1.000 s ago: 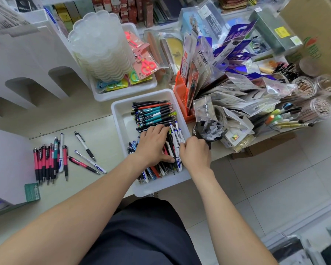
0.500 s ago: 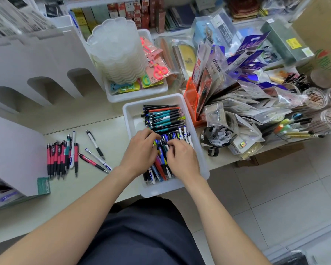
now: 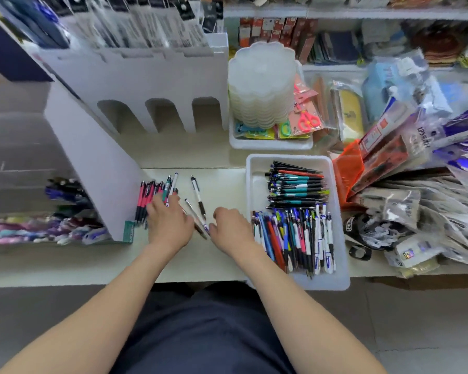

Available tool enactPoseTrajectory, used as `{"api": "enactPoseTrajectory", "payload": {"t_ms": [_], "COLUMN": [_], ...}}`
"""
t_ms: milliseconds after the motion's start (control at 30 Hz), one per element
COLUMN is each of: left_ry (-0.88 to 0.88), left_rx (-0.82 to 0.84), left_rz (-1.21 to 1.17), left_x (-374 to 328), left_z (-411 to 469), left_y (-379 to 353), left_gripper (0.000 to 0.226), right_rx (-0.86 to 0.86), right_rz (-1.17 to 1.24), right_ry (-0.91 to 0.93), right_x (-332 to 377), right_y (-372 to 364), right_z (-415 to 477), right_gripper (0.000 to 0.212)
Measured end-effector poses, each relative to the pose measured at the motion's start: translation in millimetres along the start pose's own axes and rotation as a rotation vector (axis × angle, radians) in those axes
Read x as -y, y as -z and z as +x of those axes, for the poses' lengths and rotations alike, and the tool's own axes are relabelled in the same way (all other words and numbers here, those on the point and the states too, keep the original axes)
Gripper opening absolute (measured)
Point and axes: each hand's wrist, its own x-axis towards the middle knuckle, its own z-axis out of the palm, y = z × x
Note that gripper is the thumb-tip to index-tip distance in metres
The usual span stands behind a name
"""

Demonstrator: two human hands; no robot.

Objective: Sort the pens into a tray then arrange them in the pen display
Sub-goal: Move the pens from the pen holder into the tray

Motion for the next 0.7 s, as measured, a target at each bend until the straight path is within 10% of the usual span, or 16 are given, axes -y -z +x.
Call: {"api": "enactPoseTrajectory", "payload": {"t_ms": [267, 500, 700], "left_ry": [0.215, 0.228, 0.192], "left_rx": [0.17, 0.197, 0.26], "left_rz": [-0.105, -0.009, 0.002], "left_x": [38, 34, 35], "left_z": [47, 62, 67], "left_y": [7, 3, 5], "left_gripper": [0.077, 0.086, 0.065], "right_rx": [-0.024, -0.139, -0.125], "right_rz": [-0.265, -0.262, -0.189], "right_ry": [-0.012, -0.078, -0.125], "right_x": [41, 43, 49], "right_y": [-42, -45, -42], "right_z": [39, 50, 65], "right_gripper": [0.082, 0.031, 0.031]}}
